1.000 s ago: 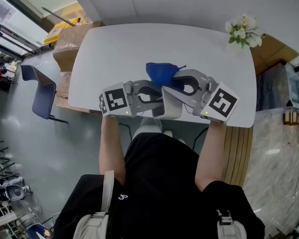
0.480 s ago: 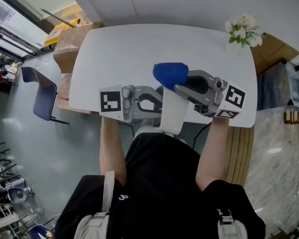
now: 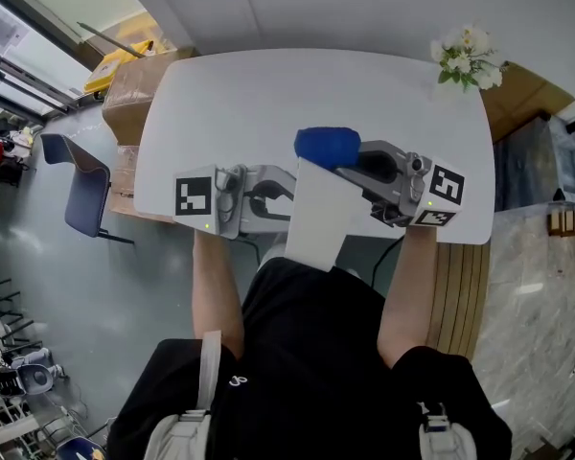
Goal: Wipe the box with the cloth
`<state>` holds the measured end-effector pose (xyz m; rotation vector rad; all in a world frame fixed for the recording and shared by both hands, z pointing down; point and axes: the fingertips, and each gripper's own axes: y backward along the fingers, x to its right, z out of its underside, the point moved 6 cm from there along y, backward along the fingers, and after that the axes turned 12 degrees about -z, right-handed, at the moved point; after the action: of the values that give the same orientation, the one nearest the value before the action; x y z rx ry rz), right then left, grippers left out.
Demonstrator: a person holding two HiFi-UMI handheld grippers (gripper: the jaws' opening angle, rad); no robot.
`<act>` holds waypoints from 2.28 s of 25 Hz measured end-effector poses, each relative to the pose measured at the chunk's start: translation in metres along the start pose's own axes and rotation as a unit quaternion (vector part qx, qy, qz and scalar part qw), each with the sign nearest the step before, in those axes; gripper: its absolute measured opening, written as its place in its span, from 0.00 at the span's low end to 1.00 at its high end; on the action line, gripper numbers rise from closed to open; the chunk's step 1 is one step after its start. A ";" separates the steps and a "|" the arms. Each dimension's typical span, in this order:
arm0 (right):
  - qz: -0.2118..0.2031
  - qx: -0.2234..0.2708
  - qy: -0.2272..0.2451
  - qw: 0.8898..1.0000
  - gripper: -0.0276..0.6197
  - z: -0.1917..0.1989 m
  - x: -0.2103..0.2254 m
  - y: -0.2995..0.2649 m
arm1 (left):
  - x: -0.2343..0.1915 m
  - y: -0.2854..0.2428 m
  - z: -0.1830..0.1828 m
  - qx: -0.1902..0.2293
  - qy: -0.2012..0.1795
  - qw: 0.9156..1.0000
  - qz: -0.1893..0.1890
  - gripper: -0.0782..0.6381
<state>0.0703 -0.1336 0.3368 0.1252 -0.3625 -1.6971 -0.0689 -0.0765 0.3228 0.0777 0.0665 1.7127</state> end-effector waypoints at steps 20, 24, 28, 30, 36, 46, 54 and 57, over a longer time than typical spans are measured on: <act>-0.039 -0.009 -0.010 0.999 0.12 0.012 -0.012 -0.025 | -0.035 0.042 -0.035 0.197 0.001 0.962 -0.190 0.18; -0.042 -0.014 -0.013 0.999 0.12 0.014 -0.016 -0.027 | -0.041 0.046 -0.032 0.196 0.008 0.953 -0.233 0.18; -0.052 -0.017 -0.014 0.998 0.12 0.016 -0.020 -0.029 | -0.049 0.052 -0.028 0.196 0.013 0.939 -0.282 0.18; -0.058 -0.018 -0.013 0.998 0.12 0.016 -0.022 -0.030 | -0.053 0.055 -0.025 0.194 0.015 0.932 -0.305 0.19; -0.069 -0.019 -0.011 0.997 0.12 0.015 -0.025 -0.031 | -0.061 0.062 -0.020 0.186 0.024 0.917 -0.352 0.19; -0.067 -0.001 0.005 0.998 0.12 0.008 -0.027 -0.032 | -0.067 0.068 0.004 0.103 0.023 0.912 -0.396 0.18; -0.051 0.027 0.021 0.998 0.12 -0.002 -0.028 -0.023 | -0.067 0.055 0.023 0.026 0.015 0.924 -0.381 0.18; -0.051 0.042 0.027 0.997 0.12 -0.006 -0.027 -0.018 | -0.067 0.055 0.028 0.034 0.028 0.931 -0.363 0.18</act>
<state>0.0589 -0.1056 0.3226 0.2551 -0.3918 -1.7762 -0.1106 -0.1504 0.3545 0.0465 0.1737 0.9703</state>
